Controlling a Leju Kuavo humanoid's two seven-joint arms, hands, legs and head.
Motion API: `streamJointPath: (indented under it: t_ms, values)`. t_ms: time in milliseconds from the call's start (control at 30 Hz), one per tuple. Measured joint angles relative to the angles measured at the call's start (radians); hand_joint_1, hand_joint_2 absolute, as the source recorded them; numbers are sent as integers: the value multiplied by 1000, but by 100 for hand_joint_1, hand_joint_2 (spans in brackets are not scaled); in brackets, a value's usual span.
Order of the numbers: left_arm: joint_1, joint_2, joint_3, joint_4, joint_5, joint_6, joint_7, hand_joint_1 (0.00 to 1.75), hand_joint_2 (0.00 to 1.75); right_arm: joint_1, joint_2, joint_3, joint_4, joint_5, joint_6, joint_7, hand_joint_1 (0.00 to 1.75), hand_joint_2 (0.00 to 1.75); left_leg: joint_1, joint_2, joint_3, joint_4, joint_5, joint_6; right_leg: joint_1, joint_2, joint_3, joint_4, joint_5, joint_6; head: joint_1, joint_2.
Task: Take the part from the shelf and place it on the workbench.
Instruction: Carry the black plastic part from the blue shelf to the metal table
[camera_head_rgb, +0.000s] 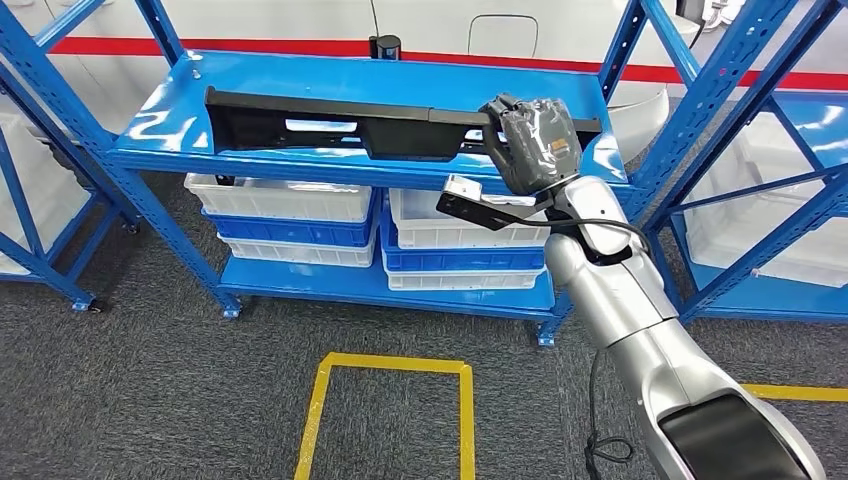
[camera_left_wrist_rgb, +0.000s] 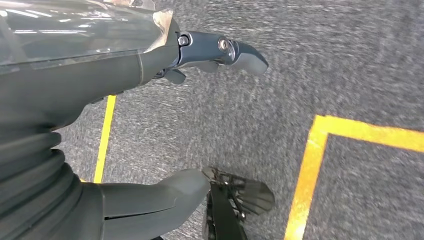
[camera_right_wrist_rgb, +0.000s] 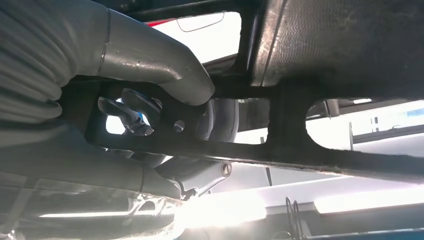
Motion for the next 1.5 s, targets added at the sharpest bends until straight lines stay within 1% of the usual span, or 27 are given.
streamJointPath:
  t_ms: [33, 100, 167, 200, 233, 300, 367, 400, 433, 500, 567, 633, 700, 767, 800, 867, 933, 1000, 1033, 1100, 1167, 1200, 1267, 1333, 1400, 1467, 1500]
  values:
    - [0, 0, 0, 0, 0, 0, 0, 0, 175, 1, -1, -1, 0, 2, 0, 2, 175, 175, -1, 3, -7, -4, 10, 15, 1, 0, -14, 23, -20, -2, 2, 0]
    - [-1, 0, 0, 0, 0, 0, 0, 0, 175, 4, -2, -3, -1, 5, 1, 4, 175, 175, -5, 7, -27, -8, 30, 38, 0, 0, -56, 130, -97, -17, 5, 0]
    - [-1, 0, 0, 0, 0, -1, 0, 0, 175, 9, -2, -3, -2, 8, 2, 5, 175, 175, -9, 9, -50, -7, 48, 48, 1, 0, -87, 259, -156, -20, 7, 0]
    - [-1, 0, 0, 0, 0, -1, 0, 0, 175, 11, -2, -4, -2, 10, 2, 5, 175, 175, -11, 9, -62, -6, 57, 49, 2, 0, -83, 289, -161, -15, 7, 0]
    - [-1, -1, 0, 0, 0, -1, 0, 0, 175, 13, -3, -5, -2, 12, 3, 5, 175, 175, -14, 9, -73, -6, 67, 50, 5, 0, -60, 282, -152, -9, 7, 0]
    - [-1, -1, 0, 0, 0, -1, 0, 0, 175, 14, -2, -7, -3, 13, 3, 5, 175, 175, -20, 8, -91, -5, 84, 49, 12, 0, 35, 167, -121, -8, 7, 0]
    - [-1, -2, 1, 0, 0, -1, 0, 0, 175, 11, -1, -8, -7, 14, 3, 5, 175, 175, -24, 9, -103, -6, 100, 42, 24, 0, 130, 29, -119, -24, 6, 0]
    - [-1, -3, 1, 0, 0, -1, 0, 0, 175, 10, -1, -8, -10, 15, 3, 5, 175, 175, -24, 10, -106, -8, 109, 38, 29, 0, 153, -8, -123, -30, 6, 0]
    - [-1, -4, 2, 0, 0, -1, 0, 0, 175, 9, -1, -9, -12, 15, 3, 5, 175, 175, -23, 11, -108, -11, 118, 32, 33, 1, 159, -25, -123, -34, 6, 0]
    - [-1, -4, 4, 0, 0, -1, 0, 0, 175, 8, 0, -9, -13, 15, 4, 6, 175, 175, -21, 9, -114, -11, 119, 21, 22, 0, 148, -33, -104, -43, 6, 0]
    - [0, -4, 6, 0, 0, -1, -1, 0, 175, 7, 2, -9, -13, 16, 5, 6, 175, 175, -17, 5, -134, 40, 54, 7, 4, -3, 133, -41, -79, -60, 1, 0]
    - [0, -3, 7, 0, -1, -1, -1, 0, 175, 7, 4, -8, -13, 18, 7, 6, 175, 175, -9, 2, -166, 161, -46, -7, 1, -5, 110, -41, -57, -69, -3, 0]
    - [0, -2, 8, 0, -2, -1, -1, 0, 175, 10, 6, -8, -13, 20, 9, 8, 175, 175, 1, 2, -183, 263, -79, -23, -1, -6, 82, -39, -35, -64, -3, 0]
    - [0, 0, 8, 0, -2, -1, -1, 0, 175, 13, 5, -8, -13, 21, 9, 8, 175, 175, 16, 3, -144, 252, -35, -40, -10, -6, 48, -30, -15, -51, -4, 0]
    - [0, 0, 8, 0, -3, -1, -1, 0, 175, 14, 5, -9, -13, 22, 8, 8, 175, 175, 25, 4, -102, 204, -11, -49, -14, -6, 31, -20, -8, -43, -5, 0]
    - [-3, -1, 8, 0, -4, -2, -1, 0, 175, 14, 5, -12, -17, 24, 8, 8, 175, 175, 30, 0, -20, 92, -15, -60, -15, -4, -3, 5, 3, -28, -9, 0]
    - [-6, -1, 8, 0, -6, -4, -1, 0, 175, 15, 4, -15, -21, 26, 7, 9, 175, 175, 22, -4, 3, 42, -36, -48, -9, -4, -21, 16, 17, -9, -9, 0]
    - [-6, -1, 8, 0, -7, -4, -2, 0, 175, 21, 1, -19, -22, 28, 7, 9, 175, 175, 12, -2, -13, 38, -21, -16, -7, -4, -27, 11, 30, 13, -8, 0]
    - [-6, -1, 8, 0, -7, -4, -2, 0, 175, 24, -2, -21, -22, 29, 7, 10, 175, 175, 9, 0, -22, 34, -8, 2, -9, -4, -37, 21, 15, 14, -7, 0]
    - [-7, -2, 8, 0, -8, -5, -2, 0, 175, 28, -5, -24, -22, 30, 7, 10, 175, 175, 8, 4, -47, 28, 21, 28, -13, -3, -68, 101, -63, 2, -3, 0]
    - [-7, -1, 8, 0, -9, -5, -3, 0, 175, 29, -7, -26, -22, 30, 7, 11, 175, 175, 5, 6, -79, 27, 47, 36, -11, -2, -99, 235, -148, -5, 1, 0]
    - [-7, -2, 8, 0, -9, -5, -3, 0, 175, 30, -8, -26, -22, 30, 7, 11, 175, 175, 4, 7, -97, 28, 61, 37, -9, -1, -102, 293, -167, -1, 2, 0]
    - [-7, -2, 8, 0, -9, -5, -3, 0, 175, 32, -10, -26, -23, 30, 7, 11, 175, 175, 0, 9, -133, 28, 91, 36, -4, 0, -64, 320, -148, 16, 2, 0]
    - [-7, -2, 8, 0, -9, -5, -3, 0, 175, 32, -10, -27, -27, 33, 7, 11, 175, 175, -3, 9, -165, 29, 120, 32, 1, 0, 36, 226, -123, 17, 1, 0]
    - [-7, -3, 8, -1, -13, -5, -4, 0, 175, 32, -9, -29, -36, 37, 8, 12, 175, 175, -4, 9, -183, 25, 148, 22, 14, 0, 145, 76, -154, -5, 1, 0]
    - [-7, -4, 8, -1, -16, -5, -4, 0, 175, 32, -10, -32, -43, 42, 10, 14, 175, 175, -3, 9, -185, 13, 176, 8, 28, 1, 178, 5, -177, -25, 1, 0]
    - [-7, -5, 8, 0, -18, -5, -4, 0, 175, 33, -10, -33, -44, 43, 11, 15, 175, 175, -1, 8, -184, 4, 188, 1, 25, 1, 167, 7, -165, -32, 1, 0]
